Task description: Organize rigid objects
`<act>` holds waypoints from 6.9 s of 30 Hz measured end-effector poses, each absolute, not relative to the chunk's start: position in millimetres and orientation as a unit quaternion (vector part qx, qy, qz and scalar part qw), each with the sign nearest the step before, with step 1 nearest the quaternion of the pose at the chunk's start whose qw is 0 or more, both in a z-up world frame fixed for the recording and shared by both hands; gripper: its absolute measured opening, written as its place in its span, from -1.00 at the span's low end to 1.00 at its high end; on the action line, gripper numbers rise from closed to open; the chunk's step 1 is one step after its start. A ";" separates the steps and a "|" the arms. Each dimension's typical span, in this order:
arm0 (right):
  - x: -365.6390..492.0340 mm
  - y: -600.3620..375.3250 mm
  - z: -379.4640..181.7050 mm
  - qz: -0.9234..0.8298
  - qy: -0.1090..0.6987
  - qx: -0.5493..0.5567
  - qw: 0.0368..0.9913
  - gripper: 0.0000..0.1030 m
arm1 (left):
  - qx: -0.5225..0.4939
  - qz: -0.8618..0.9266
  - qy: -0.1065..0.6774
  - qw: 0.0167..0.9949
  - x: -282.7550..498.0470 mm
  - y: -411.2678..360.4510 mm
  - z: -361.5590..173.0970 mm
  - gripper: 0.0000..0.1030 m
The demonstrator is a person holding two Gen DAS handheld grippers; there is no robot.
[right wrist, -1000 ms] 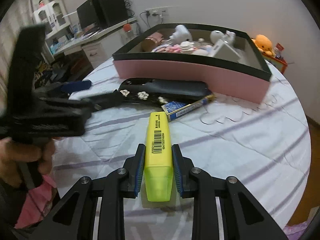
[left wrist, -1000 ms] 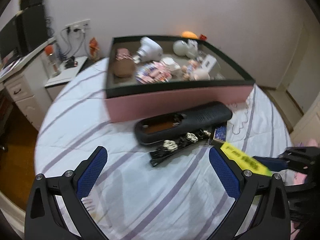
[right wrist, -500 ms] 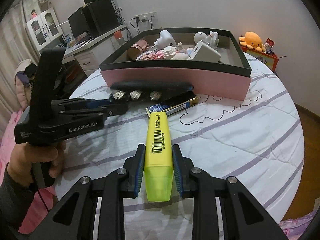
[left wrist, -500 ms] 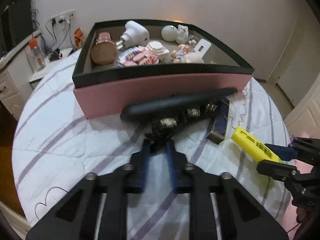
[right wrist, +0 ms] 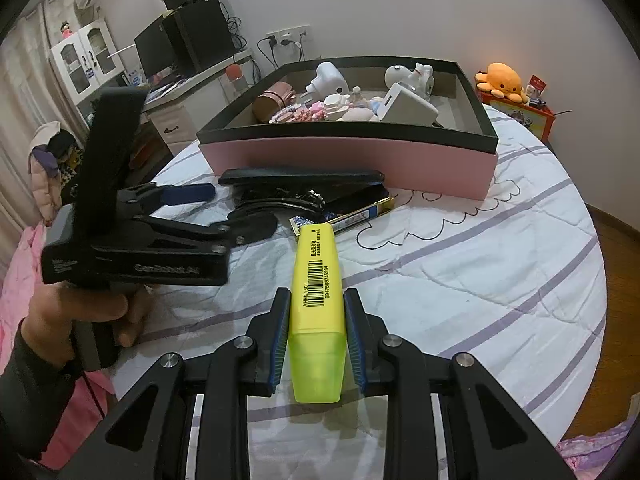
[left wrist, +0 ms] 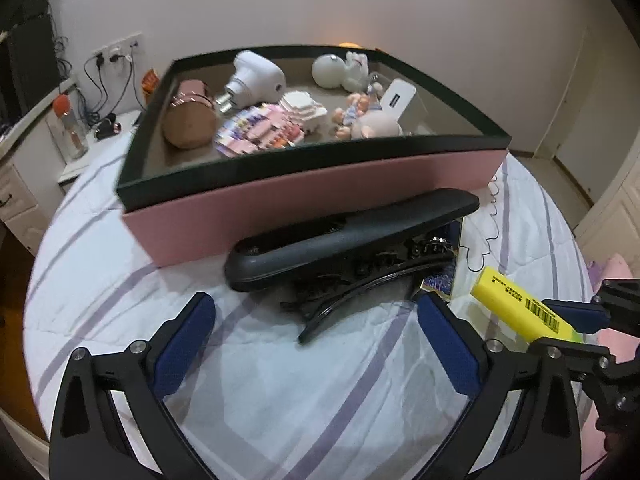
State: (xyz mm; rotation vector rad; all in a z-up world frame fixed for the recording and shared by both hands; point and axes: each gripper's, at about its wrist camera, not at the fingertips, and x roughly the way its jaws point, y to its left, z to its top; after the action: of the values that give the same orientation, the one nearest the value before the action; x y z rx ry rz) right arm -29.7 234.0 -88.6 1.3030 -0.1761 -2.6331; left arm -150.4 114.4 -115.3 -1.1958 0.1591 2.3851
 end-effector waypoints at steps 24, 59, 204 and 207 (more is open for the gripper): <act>-30.9 231.9 -82.9 -0.893 -0.059 0.434 0.100 -0.47 | -0.412 0.877 -0.005 0.248 -135.0 95.3 -104.5 -0.60; -30.2 229.5 -83.9 -0.893 -0.062 0.434 0.099 -0.47 | -0.414 0.870 -0.010 0.267 -139.9 96.4 -107.5 -0.54; 49.8 229.1 -4.7 -0.942 -0.086 0.325 0.017 1.00 | -0.316 0.938 0.005 0.144 -19.9 31.4 -6.1 0.99; 45.9 231.3 -8.0 -0.940 -0.085 0.330 0.015 1.00 | -0.322 0.935 0.009 0.146 -22.7 34.9 -9.4 0.99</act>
State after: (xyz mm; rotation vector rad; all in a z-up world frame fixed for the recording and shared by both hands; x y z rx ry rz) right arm 45.9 231.3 -8.0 1.0276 -0.2657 -2.9248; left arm -22.7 34.9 -9.4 -0.9264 0.0252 2.6937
